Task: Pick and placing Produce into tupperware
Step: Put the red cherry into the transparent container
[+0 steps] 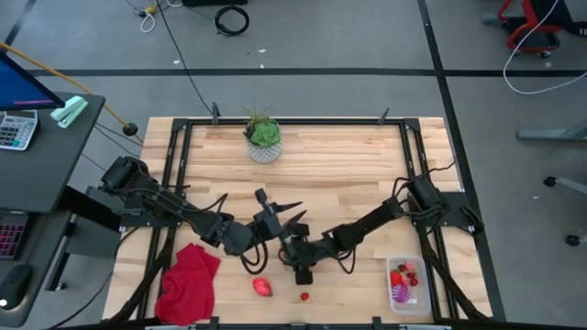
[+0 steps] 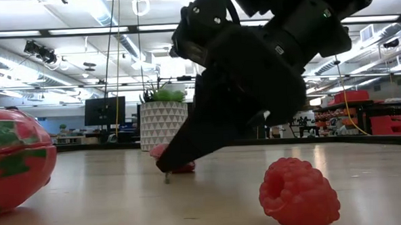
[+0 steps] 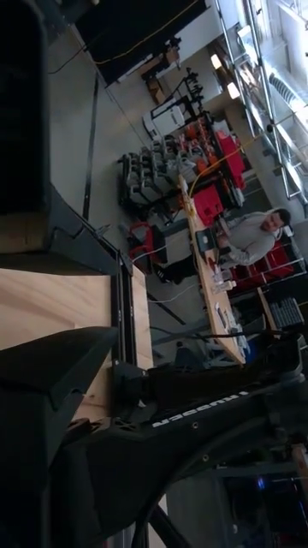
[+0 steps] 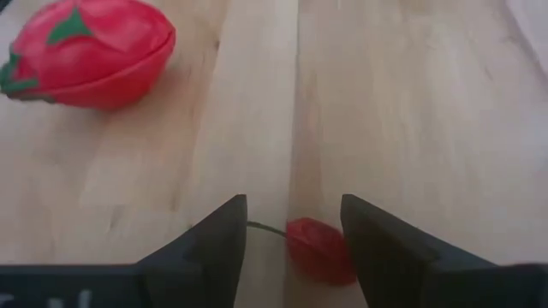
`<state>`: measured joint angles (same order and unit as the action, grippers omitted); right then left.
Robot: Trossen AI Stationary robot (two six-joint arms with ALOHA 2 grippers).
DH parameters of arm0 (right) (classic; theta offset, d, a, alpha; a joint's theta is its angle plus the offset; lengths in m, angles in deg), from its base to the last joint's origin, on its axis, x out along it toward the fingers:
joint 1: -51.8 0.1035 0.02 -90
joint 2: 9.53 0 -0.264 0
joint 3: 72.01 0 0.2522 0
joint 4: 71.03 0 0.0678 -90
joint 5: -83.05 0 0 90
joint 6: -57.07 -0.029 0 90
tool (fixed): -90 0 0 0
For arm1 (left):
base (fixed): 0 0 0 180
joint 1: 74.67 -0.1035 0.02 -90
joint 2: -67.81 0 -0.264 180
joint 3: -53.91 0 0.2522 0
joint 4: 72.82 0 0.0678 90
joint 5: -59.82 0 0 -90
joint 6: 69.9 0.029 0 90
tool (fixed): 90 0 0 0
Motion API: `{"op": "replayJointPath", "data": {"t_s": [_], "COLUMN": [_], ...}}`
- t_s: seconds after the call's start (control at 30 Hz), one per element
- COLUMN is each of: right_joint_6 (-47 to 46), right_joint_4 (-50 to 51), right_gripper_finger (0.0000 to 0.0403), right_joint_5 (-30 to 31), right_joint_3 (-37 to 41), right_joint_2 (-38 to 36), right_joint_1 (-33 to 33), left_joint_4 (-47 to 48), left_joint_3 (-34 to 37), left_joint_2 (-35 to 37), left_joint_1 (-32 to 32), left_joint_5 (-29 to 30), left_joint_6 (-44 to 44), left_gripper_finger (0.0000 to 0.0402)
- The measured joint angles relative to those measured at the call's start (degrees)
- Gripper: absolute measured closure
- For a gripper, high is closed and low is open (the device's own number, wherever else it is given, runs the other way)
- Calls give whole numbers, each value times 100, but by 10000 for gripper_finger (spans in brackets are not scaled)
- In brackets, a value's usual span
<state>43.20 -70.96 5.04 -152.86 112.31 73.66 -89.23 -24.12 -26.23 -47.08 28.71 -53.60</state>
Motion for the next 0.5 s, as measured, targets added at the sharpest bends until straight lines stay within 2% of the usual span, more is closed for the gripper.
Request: {"op": "replayJointPath", "data": {"t_s": [0.3, 0.5], "right_joint_6": [-241, -571], "right_joint_4": [198, 666], "right_gripper_finger": [209, 236], "right_joint_5": [173, 488], "right_joint_3": [2, -15], "right_joint_2": [-4, -29], "right_joint_1": [0, 8], "left_joint_4": [1, 13], "left_joint_3": [0, 0], "left_joint_2": [0, 0], "left_joint_1": [2, 2], "left_joint_5": [0, 0], "left_joint_6": [-95, -109], "left_gripper_finger": [291, 288]}}
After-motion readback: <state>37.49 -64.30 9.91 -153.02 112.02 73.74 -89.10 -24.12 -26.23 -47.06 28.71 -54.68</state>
